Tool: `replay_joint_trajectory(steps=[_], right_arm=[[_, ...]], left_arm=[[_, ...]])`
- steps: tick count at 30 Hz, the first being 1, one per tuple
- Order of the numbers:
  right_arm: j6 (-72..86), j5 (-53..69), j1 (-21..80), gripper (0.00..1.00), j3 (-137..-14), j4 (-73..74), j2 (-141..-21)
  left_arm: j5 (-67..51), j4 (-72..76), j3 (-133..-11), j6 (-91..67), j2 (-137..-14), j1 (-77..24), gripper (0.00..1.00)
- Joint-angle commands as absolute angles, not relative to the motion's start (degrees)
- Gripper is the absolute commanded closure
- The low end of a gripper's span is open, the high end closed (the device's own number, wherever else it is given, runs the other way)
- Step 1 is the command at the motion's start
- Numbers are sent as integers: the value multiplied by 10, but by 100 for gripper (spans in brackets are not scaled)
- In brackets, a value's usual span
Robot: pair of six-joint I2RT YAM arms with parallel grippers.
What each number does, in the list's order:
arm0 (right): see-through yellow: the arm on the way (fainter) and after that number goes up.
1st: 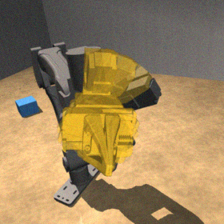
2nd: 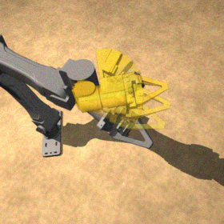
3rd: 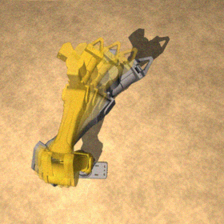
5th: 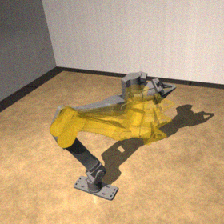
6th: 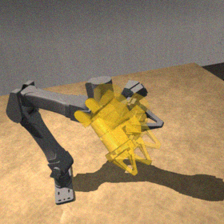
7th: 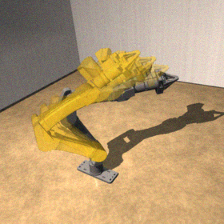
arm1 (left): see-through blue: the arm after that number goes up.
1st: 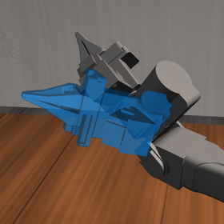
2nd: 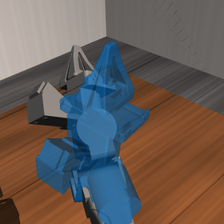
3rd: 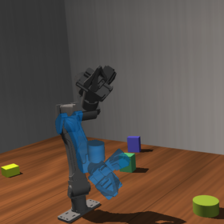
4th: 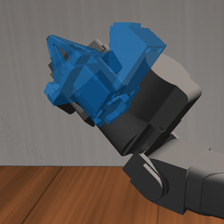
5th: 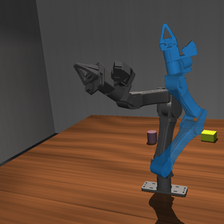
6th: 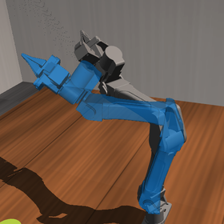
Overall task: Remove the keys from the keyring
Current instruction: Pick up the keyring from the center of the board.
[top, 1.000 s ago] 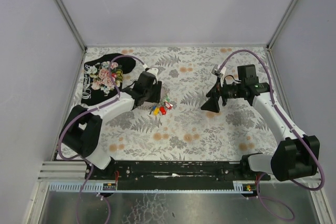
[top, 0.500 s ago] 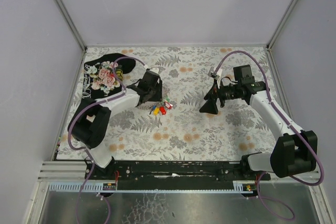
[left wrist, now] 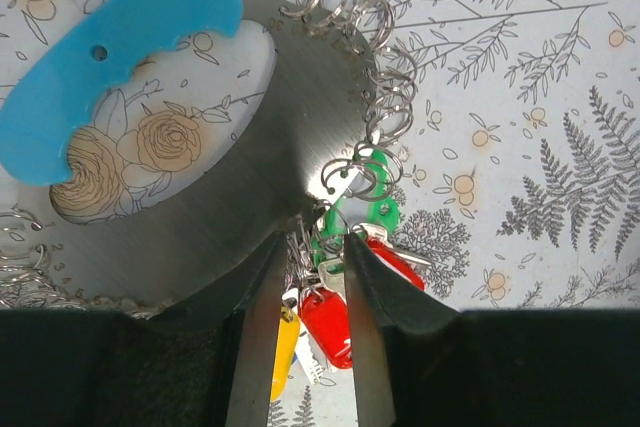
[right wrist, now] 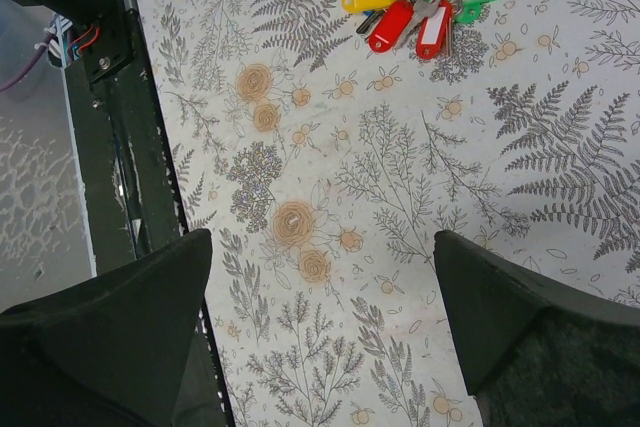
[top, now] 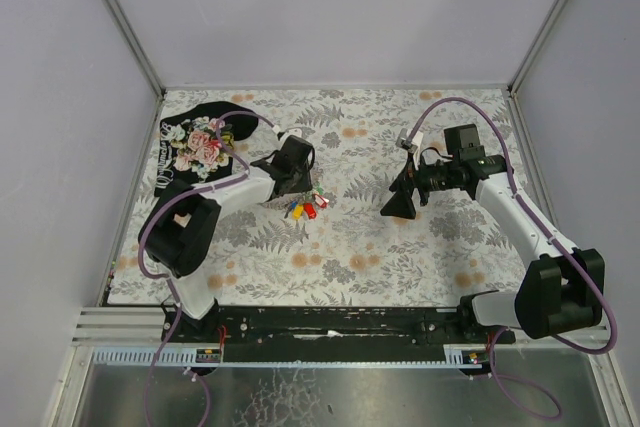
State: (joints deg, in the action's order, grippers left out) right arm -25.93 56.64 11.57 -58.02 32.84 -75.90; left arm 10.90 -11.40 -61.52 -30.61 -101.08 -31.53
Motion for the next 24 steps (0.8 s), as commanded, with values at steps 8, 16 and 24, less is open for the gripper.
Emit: replay_joint_trajectory(steps=[8,16,24], right_arm=[[-271,578,120,1,-607,338,-746],[-271,578,120,1,-607,339,-747],[-274,578,120,1,-607,341,-746]], left_arm=[[138,-135,-637,-314,-1036,-320,75],[132,-135,-641,-315,-1049,-321,76],[127,-135,-640,-314,-1052,-321,81]])
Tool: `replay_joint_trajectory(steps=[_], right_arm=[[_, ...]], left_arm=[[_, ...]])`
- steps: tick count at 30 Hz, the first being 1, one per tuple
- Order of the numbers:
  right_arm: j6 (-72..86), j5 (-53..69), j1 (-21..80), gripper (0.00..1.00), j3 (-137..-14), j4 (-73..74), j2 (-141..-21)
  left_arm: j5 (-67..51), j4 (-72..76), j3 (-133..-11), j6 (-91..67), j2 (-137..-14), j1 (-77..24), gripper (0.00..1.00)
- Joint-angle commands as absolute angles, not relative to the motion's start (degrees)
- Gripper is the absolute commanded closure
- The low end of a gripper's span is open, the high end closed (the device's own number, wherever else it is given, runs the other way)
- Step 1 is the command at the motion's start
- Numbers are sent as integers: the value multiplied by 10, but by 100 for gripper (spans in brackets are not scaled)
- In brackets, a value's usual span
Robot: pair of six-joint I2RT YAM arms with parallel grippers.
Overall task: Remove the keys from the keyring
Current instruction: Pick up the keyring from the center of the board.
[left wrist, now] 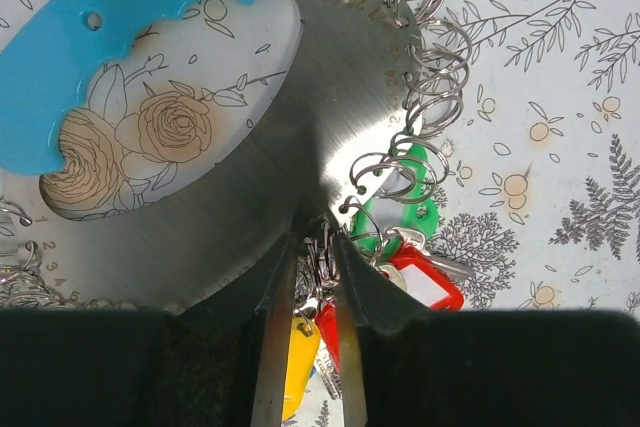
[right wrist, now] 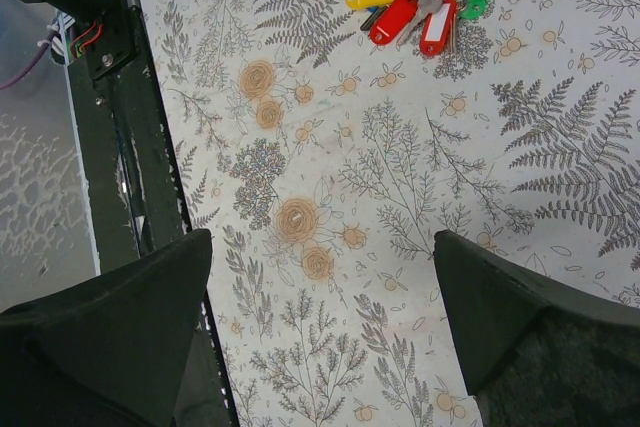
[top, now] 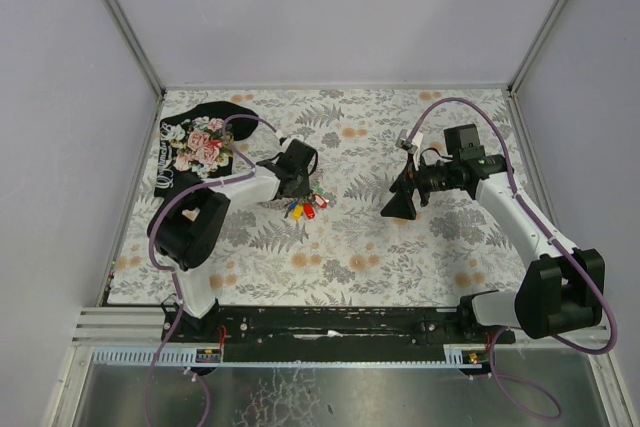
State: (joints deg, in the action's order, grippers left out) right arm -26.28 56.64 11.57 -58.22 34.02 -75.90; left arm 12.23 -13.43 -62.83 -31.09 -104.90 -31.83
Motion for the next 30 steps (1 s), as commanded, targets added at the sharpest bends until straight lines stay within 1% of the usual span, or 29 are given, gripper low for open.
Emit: replay_joint_trajectory(steps=[1,3,6,7,12,16,19,21,24,28,30], right_arm=[[-275,579,120,1,-608,342,-745],[-275,579,120,1,-607,342,-745],[-275,580,120,1,-607,342,-744],[-275,580,120,1,-607,342,-744],[-275,592,120,1,-605,341,-744],[-259,638,120,1,-598,328,-746],[-222,671,120,1,-582,291,-744],[-183,691,120,0,-564,246,-740],[-98,719,121,0,-525,142,-734],[-13,727,129,1,-485,27,-730],[28,728,133,3,-465,-31,-727]], left_arm=[[127,-135,-639,-315,-1051,-321,82],[127,-135,-639,-313,-1049,-321,87],[128,-135,-638,-312,-1041,-321,99],[128,-133,-636,-312,-1036,-321,100],[118,-113,-618,-301,-988,-322,100],[85,-77,-585,-283,-927,-323,100],[56,-69,-567,-270,-893,-324,100],[37,-69,-561,-264,-876,-324,100],[5,-59,-550,-262,-847,-327,100],[-50,-31,-534,-272,-804,-333,100],[-84,-9,-526,-287,-784,-335,100]])
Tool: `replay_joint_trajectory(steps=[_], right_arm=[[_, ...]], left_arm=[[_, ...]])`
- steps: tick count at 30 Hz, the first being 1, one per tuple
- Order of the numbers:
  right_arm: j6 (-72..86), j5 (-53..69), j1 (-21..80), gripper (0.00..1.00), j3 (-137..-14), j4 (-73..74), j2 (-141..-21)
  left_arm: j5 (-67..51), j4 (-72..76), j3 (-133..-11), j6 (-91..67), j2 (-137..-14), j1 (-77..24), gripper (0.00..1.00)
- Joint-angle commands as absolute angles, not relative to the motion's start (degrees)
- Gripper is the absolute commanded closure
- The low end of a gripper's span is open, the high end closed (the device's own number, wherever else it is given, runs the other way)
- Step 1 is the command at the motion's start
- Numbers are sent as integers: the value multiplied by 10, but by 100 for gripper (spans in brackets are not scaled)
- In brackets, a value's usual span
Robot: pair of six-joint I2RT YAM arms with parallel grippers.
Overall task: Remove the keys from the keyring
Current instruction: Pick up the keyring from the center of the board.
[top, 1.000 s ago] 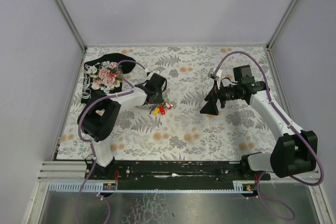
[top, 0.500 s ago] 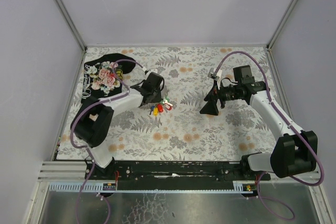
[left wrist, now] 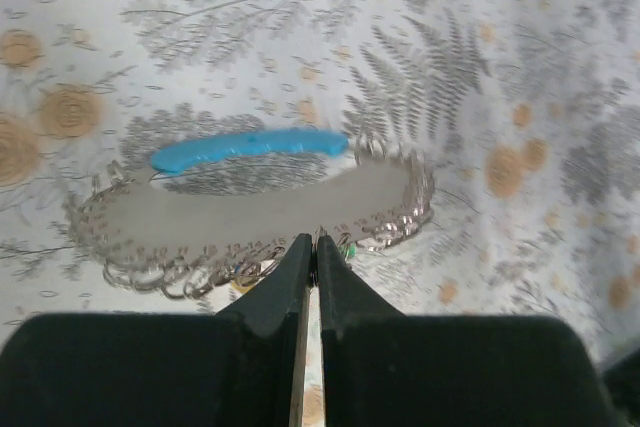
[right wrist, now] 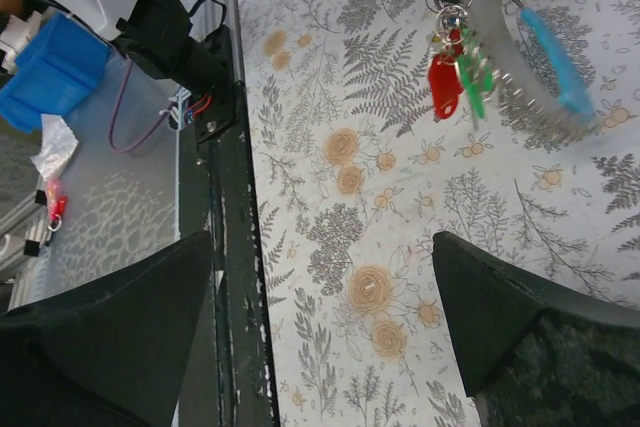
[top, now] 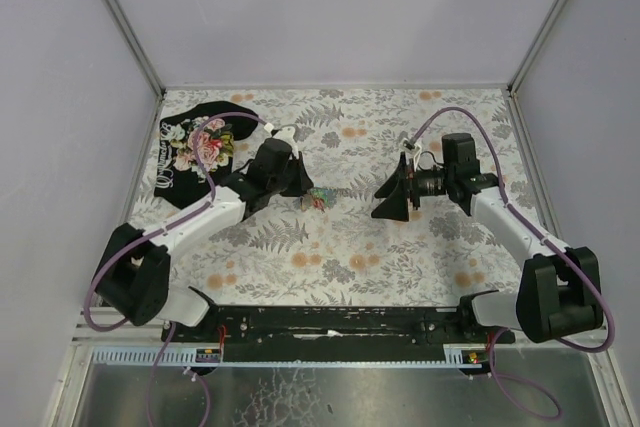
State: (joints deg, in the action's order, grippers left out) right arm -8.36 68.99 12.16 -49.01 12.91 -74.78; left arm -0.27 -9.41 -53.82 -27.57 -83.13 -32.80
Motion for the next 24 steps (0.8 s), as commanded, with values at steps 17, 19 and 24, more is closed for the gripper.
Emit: replay_joint_trajectory(steps=[17,19,24], right_arm=[[-196,595,196,1,-486,96,-693],[-225,545,220,1,-489,101,-695],[-252,473,247,1,-486,86,-699]], left_arm=[[-140,53,-513,-423,-762,-353,100],[-139,54,-518,-433,-762,-357,100],[-141,55,-518,-455,-752,-365,100]])
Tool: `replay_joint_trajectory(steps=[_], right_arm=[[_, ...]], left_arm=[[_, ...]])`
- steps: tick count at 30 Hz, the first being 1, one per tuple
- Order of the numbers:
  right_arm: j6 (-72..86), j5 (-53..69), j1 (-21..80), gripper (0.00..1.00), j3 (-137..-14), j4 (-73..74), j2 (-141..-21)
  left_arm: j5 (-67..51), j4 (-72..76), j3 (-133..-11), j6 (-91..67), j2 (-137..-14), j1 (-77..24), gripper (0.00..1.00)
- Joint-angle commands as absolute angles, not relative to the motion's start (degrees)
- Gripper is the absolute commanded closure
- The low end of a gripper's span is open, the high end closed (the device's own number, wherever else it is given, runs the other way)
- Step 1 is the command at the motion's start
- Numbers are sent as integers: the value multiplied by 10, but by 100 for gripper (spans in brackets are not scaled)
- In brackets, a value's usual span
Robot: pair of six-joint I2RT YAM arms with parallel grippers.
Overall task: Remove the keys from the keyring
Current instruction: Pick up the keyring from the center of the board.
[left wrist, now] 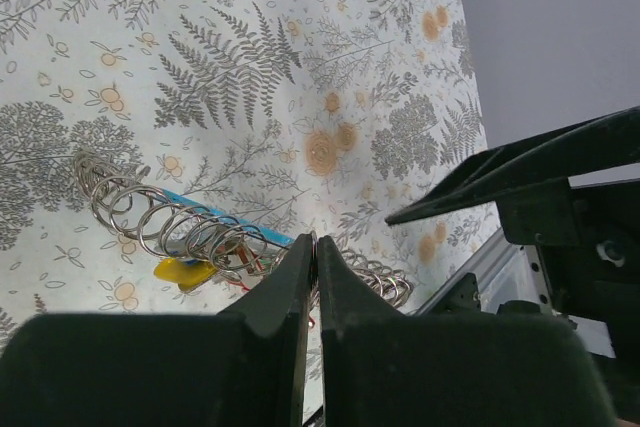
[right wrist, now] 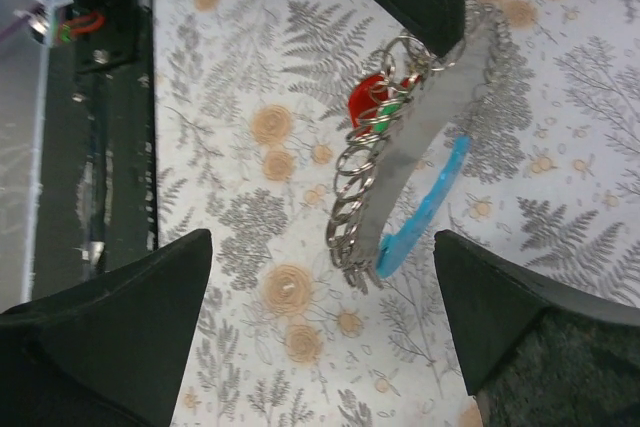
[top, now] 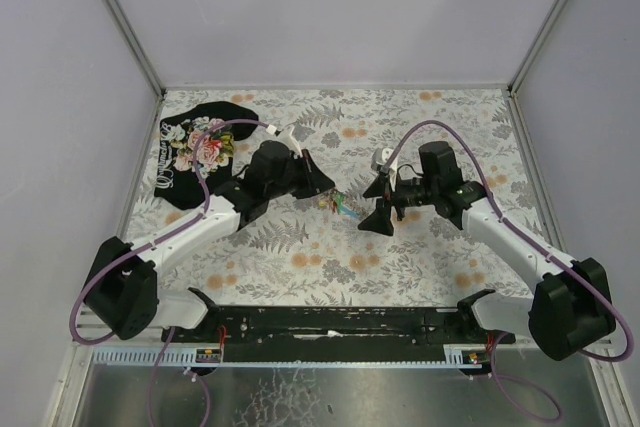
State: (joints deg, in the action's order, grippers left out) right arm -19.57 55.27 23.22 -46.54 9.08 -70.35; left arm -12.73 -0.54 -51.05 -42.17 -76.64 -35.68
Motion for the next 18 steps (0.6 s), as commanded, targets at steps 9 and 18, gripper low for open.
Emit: replay_joint_trajectory(steps=[9,18], right_arm=[[-255,373,315,4,-472,52,-710],[-257,307,329,17,-476,44,-717]], left_arm=[[-137,91,-486,-512,-742,-378,100],[-130,111,-468,-552,-732,-387,100]])
